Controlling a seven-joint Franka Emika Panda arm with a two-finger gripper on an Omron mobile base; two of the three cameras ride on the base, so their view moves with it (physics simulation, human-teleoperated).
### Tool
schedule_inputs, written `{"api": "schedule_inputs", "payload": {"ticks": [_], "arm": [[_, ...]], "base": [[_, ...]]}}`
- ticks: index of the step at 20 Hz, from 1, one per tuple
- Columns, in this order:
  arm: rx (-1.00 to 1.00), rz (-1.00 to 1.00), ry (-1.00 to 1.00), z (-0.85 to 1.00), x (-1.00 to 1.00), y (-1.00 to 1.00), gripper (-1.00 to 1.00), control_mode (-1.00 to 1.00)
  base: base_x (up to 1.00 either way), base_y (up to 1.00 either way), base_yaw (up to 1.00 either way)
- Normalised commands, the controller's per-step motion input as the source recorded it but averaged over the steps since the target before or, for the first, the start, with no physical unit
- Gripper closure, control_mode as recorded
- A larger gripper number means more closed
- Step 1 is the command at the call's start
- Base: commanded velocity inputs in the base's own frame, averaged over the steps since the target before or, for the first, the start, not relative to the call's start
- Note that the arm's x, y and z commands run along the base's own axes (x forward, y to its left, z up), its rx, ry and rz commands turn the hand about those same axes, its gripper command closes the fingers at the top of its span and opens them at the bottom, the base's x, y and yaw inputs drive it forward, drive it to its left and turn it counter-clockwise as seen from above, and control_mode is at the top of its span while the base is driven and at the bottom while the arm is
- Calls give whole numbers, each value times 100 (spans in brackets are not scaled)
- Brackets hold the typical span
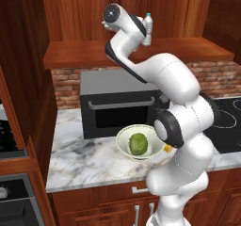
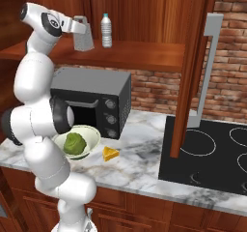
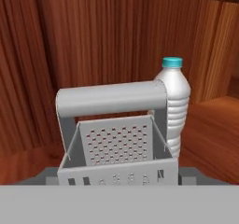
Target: Pick the cheese from the fridge and the cheese grater from the cabinet and place them next to the salad bowl.
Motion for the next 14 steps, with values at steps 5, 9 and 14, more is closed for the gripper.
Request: {"api": "schedule_inputs", "payload": {"ticks": [5,9,14], "arm": [[0,-2,-2,10,-64,0,100,-100],[0,0,-8,25,-76,0,100,-100],[0,0,-8,33,-78,5,100,-100]], "base": [[0,0,0],[0,0,0],[0,0,0]]}}
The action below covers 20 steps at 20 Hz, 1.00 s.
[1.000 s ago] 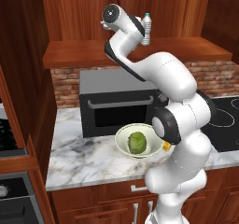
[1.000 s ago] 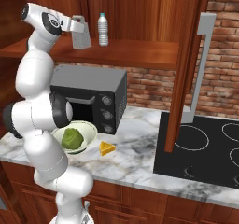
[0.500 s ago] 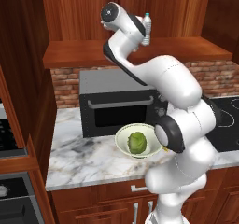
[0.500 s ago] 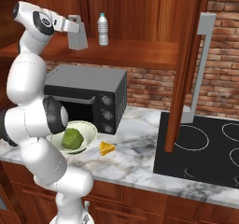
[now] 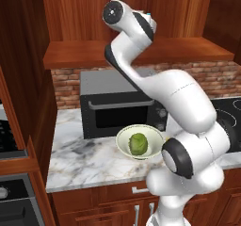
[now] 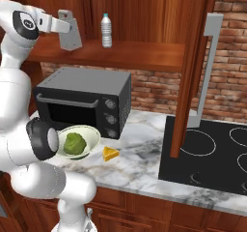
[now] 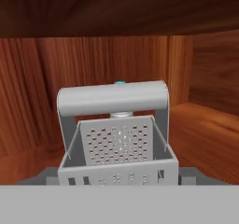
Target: Pick the cheese from the fridge and the cheese grater from the cabinet and place them next to the salad bowl.
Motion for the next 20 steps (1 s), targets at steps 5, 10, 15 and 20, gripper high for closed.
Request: {"api": "schedule_inputs", "payload": {"ticks": [5,10,15,20], "arm": [[1,0,-4,16,-76,1,100,-100],[2,0,-3,5,-70,0,100,-100],[2,0,-1,0,-89,0,100,-100],[0,0,0,-16,-100,0,100,-100]], "base": [[0,0,0],[0,0,0],[0,0,0],[0,0,0]]}}
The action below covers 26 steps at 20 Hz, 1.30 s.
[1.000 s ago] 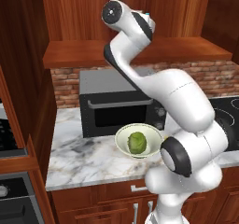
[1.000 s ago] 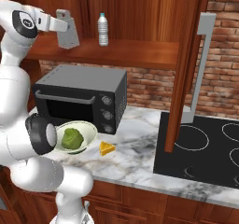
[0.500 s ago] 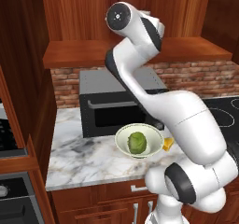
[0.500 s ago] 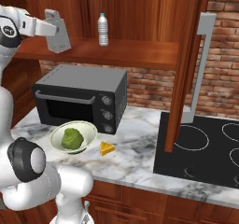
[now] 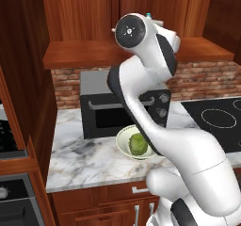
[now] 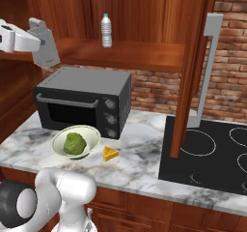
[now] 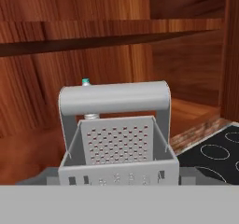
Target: Pick the cheese from the fridge and the cheese grater from the cabinet and place them next to the salad bowl.
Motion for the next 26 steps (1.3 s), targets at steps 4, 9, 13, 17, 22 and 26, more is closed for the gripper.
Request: {"api": "schedule_inputs", "payload": {"ticks": [4,9,13,17,22,26], "arm": [[0,0,0,-45,-100,0,100,-100],[1,0,-2,-55,-100,0,100,-100],[5,0,-3,-43,-95,2,100,-100],[1,-1,-4,-44,-61,22,100,-100],[1,-3,0,-38,-40,17,100,-100],[2,-1,0,-33,-27,8,100,-100]], "base": [[0,0,0],[0,0,0],[0,0,0],[0,0,0],[0,0,0],[0,0,0]]}}
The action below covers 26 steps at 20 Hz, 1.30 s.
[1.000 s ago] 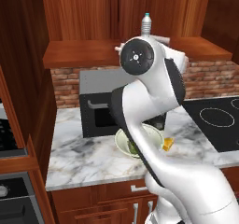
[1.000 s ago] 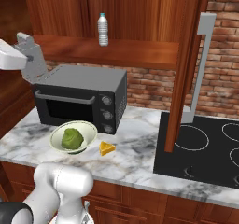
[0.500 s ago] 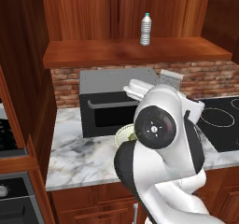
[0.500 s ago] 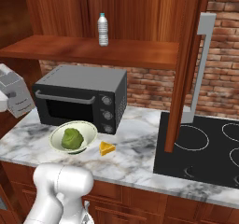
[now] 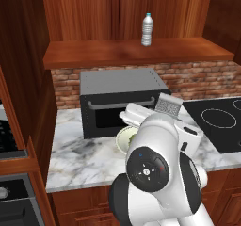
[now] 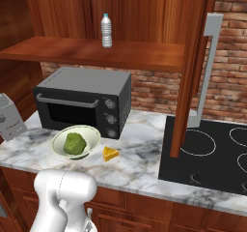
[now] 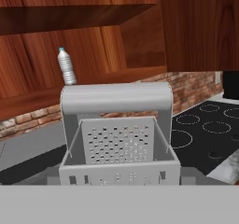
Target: Pick the cheese from the fridge and the cheese grater from the cabinet and place them next to the salad bowl.
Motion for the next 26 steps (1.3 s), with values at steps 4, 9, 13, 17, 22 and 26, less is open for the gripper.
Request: {"api": "schedule_inputs", "payload": {"ticks": [4,9,13,17,22,26], "arm": [[2,-1,0,-44,-6,41,100,-100],[0,0,-2,-45,0,28,100,-100],[0,0,-1,-44,0,6,100,-100],[0,0,-1,-41,0,0,100,-100],[0,0,-1,-45,0,1,100,-100],[0,0,0,-46,8,0,100,-100]], "base": [[0,0,0],[0,0,0],[0,0,0],[0,0,0],[0,0,0],[0,0,0]]}}
